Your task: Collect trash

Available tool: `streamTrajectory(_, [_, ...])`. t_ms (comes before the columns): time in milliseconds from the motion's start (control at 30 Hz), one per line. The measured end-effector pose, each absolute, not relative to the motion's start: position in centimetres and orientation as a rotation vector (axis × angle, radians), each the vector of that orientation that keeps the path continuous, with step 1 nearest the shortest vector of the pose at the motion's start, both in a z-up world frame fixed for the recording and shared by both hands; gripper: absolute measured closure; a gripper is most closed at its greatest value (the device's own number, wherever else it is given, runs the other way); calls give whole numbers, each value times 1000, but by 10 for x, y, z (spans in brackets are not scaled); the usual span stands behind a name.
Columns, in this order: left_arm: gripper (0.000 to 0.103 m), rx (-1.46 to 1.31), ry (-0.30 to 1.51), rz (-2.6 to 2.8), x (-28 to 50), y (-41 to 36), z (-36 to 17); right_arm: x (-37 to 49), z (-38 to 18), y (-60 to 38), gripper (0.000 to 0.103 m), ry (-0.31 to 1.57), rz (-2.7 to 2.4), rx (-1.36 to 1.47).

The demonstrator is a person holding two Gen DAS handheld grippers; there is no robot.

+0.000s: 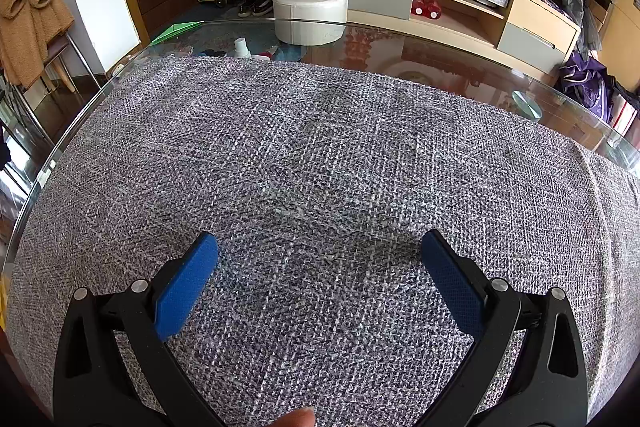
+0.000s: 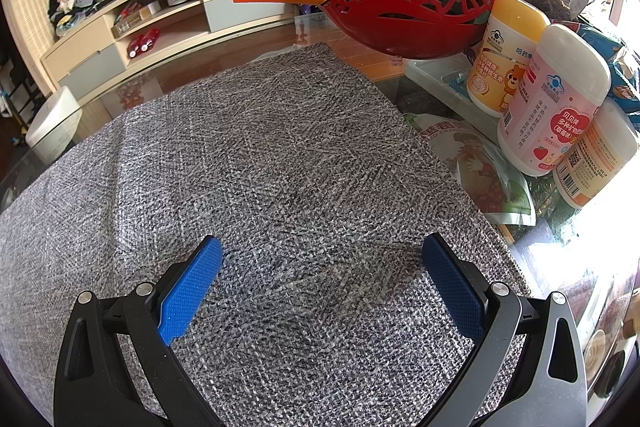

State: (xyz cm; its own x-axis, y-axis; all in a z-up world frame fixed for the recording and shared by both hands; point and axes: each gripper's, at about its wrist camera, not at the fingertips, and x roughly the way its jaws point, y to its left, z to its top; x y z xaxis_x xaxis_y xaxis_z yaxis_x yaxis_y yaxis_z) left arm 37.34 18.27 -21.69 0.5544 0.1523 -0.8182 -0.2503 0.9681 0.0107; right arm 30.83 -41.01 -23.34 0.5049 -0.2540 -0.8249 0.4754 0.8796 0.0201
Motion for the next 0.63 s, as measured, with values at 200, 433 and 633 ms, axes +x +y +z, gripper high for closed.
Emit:
streamTrajectory(200, [7,-114,953,237,375,182,-217,308,-233,-410,2,945,-446,258])
streamTrajectory(433, [7,-113,954,238,375,183,-217,308,-233,-410,2,945,-446,258])
streamTrajectory(633, [7,-113,954,237,376,182,-217,308,-233,-410,2,945,-446,258])
